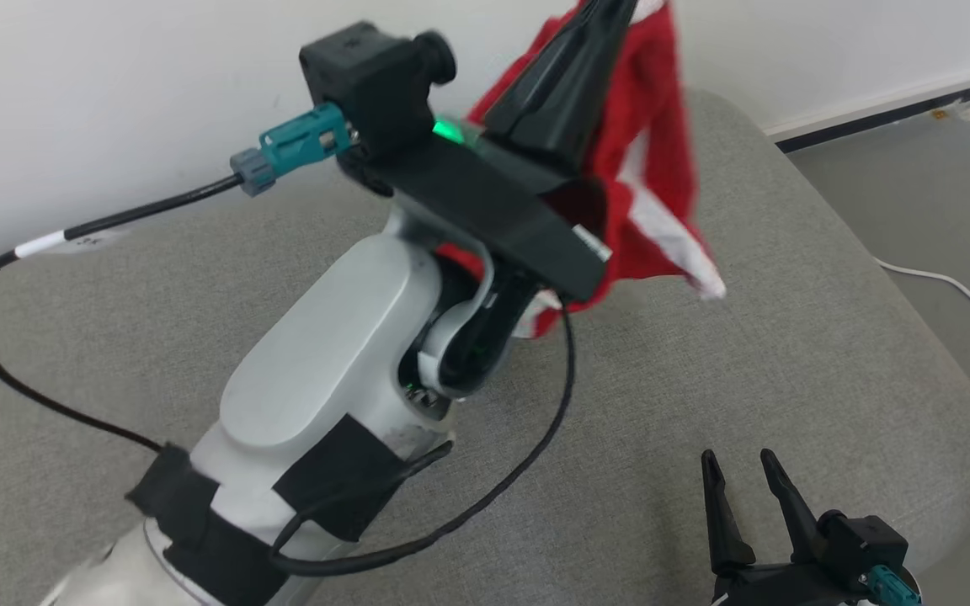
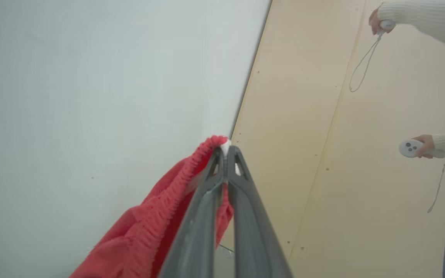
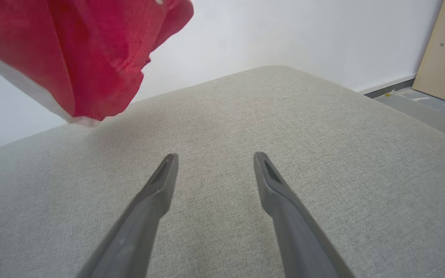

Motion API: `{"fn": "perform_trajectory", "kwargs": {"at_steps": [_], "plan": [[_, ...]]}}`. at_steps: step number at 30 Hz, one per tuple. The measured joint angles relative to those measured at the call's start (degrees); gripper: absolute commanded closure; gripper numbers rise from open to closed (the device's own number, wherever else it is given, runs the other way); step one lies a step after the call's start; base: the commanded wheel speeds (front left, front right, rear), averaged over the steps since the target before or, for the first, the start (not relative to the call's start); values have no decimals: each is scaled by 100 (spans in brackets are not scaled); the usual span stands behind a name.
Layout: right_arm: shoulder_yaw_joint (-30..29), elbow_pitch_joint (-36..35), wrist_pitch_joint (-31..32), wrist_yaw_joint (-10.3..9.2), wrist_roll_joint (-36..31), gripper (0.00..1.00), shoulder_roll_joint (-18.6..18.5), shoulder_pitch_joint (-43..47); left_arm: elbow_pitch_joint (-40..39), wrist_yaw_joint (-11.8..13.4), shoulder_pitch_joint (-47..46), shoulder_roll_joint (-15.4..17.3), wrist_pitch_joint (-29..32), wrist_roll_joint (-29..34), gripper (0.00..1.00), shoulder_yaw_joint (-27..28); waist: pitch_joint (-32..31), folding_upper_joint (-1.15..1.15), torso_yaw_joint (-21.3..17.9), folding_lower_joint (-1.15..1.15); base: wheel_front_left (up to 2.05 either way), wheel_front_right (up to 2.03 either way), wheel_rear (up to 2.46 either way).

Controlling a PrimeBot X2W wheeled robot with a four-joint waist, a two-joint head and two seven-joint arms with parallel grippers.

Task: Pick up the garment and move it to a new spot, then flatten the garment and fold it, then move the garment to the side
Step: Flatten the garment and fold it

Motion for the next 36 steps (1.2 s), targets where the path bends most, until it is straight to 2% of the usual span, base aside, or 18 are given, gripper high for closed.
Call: {"fn": "perform_trajectory", "kwargs": {"at_steps": [4,8,10,12,19,23,29,36], "plan": [[20,25,0,0,24,0,-1,-2,54,442,-270,-5,-302,-675,100,-413,-17,0,60,0,0,0,0],[16,11,-1,0,32,0,2,-13,530,935,-118,11,-302,-904,100,-617,0,0,160,0,0,0,0],[-33,-14,-2,0,32,0,-2,-8,720,1106,228,108,-301,-924,100,-625,18,0,231,0,0,0,0],[-73,-43,-12,0,19,0,-2,10,858,1244,639,361,-277,-936,100,-644,39,0,319,0,0,0,0],[-124,-153,-12,0,-112,0,-2,19,861,1540,2038,1081,-350,-1252,100,-449,112,0,706,0,0,0,0],[-56,-215,34,0,-132,0,3,-3,730,1661,2674,1315,-505,-1429,100,-256,149,0,936,0,0,0,0],[-29,-279,85,0,-166,0,2,-21,546,1711,3393,1514,-672,-1624,100,-22,230,0,1176,0,0,0,0],[-22,-346,135,0,-179,0,0,-65,495,1662,3573,1526,-767,-1578,100,34,365,0,1279,0,0,0,0]]}}
